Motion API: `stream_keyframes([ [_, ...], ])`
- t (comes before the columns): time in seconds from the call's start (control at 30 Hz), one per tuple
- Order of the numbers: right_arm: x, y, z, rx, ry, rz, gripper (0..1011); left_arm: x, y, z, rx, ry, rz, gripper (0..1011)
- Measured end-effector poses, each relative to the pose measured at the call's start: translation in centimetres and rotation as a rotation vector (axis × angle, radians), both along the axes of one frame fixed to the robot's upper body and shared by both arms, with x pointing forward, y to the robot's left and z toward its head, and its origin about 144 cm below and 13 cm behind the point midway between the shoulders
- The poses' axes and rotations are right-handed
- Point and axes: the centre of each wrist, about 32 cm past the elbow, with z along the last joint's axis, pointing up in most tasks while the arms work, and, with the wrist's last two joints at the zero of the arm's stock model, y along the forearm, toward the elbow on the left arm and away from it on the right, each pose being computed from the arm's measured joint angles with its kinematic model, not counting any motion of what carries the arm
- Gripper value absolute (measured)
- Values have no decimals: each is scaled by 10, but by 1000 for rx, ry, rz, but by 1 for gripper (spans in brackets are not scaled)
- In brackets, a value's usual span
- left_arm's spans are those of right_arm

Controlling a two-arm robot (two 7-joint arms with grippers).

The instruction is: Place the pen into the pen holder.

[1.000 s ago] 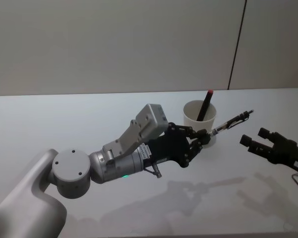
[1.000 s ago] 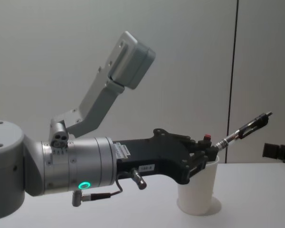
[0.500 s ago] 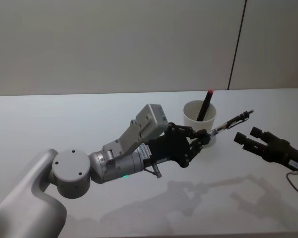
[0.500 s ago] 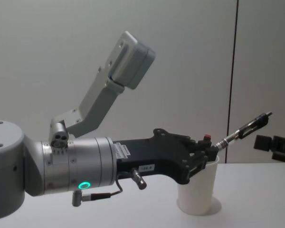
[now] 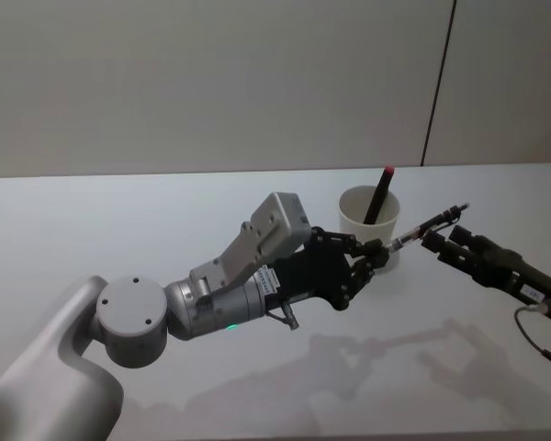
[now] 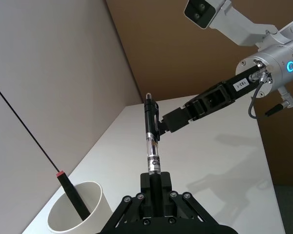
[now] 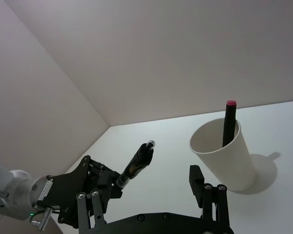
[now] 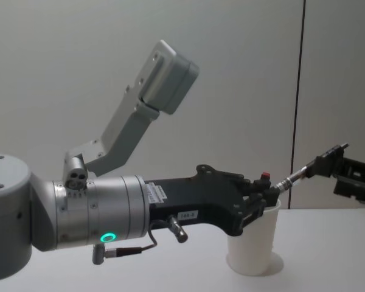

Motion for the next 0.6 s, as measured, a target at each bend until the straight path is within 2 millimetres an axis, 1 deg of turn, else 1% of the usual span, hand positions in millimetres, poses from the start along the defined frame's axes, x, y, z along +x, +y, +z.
stream_keyframes([
  [0.6, 6, 17, -3, 99, 57, 2, 1001, 0, 0, 0, 0, 0, 0, 129],
])
